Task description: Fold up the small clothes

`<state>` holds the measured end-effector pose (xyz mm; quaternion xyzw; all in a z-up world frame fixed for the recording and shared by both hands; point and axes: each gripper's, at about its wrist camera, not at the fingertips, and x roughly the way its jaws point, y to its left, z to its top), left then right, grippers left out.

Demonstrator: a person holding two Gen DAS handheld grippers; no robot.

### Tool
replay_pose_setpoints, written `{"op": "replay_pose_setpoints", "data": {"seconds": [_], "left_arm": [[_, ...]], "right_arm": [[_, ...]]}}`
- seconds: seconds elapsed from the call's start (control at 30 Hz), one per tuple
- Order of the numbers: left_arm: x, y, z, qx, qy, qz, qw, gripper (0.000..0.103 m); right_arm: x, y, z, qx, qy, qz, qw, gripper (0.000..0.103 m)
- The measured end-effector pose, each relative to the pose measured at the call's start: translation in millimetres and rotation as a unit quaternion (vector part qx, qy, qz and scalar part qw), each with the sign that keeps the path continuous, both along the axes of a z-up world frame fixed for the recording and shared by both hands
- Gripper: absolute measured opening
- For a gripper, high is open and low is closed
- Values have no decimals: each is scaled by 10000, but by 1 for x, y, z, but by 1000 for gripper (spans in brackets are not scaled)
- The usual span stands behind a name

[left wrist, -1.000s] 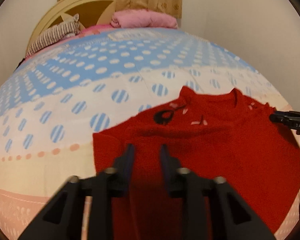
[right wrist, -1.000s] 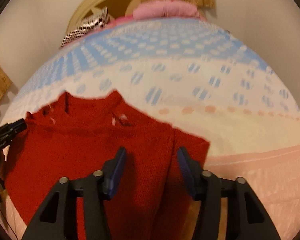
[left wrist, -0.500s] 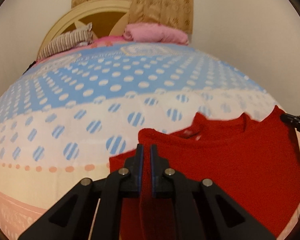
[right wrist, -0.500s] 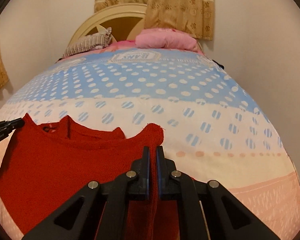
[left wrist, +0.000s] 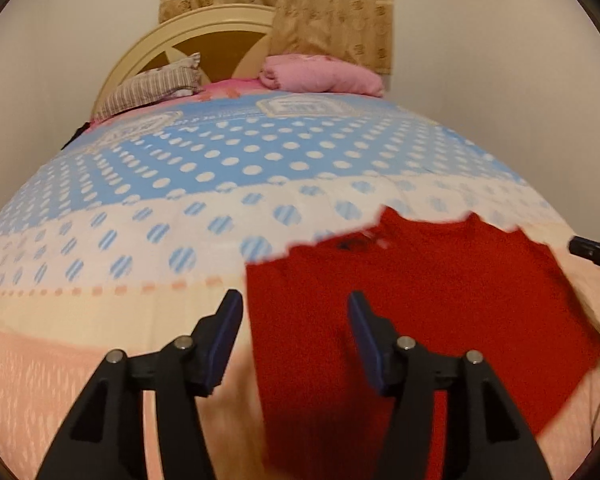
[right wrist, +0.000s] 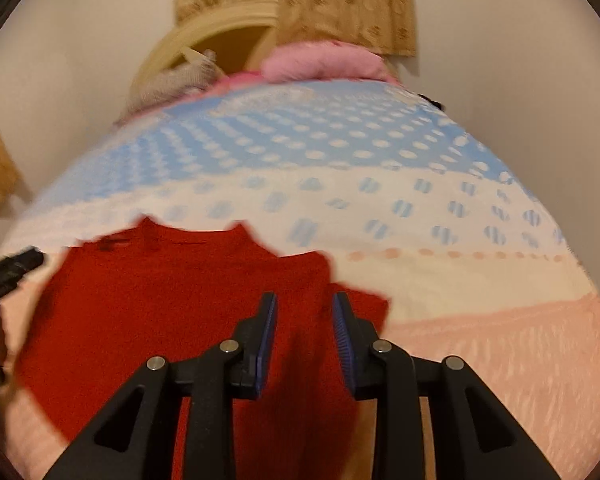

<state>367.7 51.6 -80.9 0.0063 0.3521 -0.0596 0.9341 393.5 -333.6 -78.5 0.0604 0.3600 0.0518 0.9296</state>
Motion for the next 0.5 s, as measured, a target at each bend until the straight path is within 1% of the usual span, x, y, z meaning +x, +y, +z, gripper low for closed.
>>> {"op": "replay_pose_setpoints", "data": {"seconds": [0.07, 0.17, 0.23, 0.3, 0.33, 0.37, 0.43, 0.5], "left_arm": [[-24, -5, -6, 84, 37, -81, 9999, 66], [-41, -11, -26, 276, 295, -85, 9991, 66], [-43, -12, -37, 357, 454, -41, 9983, 67], [-44, -9, -41, 273, 490, 16, 9984, 68], [-46, -9, -40, 287, 470, 44, 9985, 73], [-45, -10, -40, 359, 466, 107, 9982, 79], [-47, -12, -44, 462, 451, 140, 9978, 80], [-49, -12, -48, 502, 437, 161, 9977, 82]], "right_arm": [[-23, 18, -2, 39, -14, 333, 9994, 30], [-47, 33, -15, -9, 100, 474, 9988, 30], [-59, 38, -29, -82, 210, 448, 9987, 30], [-68, 40, -49, -216, 404, 338, 9984, 30], [-73, 38, -55, -219, 365, 273, 9987, 31], [-76, 35, -56, -179, 350, 245, 9989, 31], [-79, 31, -56, -78, 421, 148, 9990, 31], [-81, 36, -52, -240, 488, 75, 9985, 31]]}}
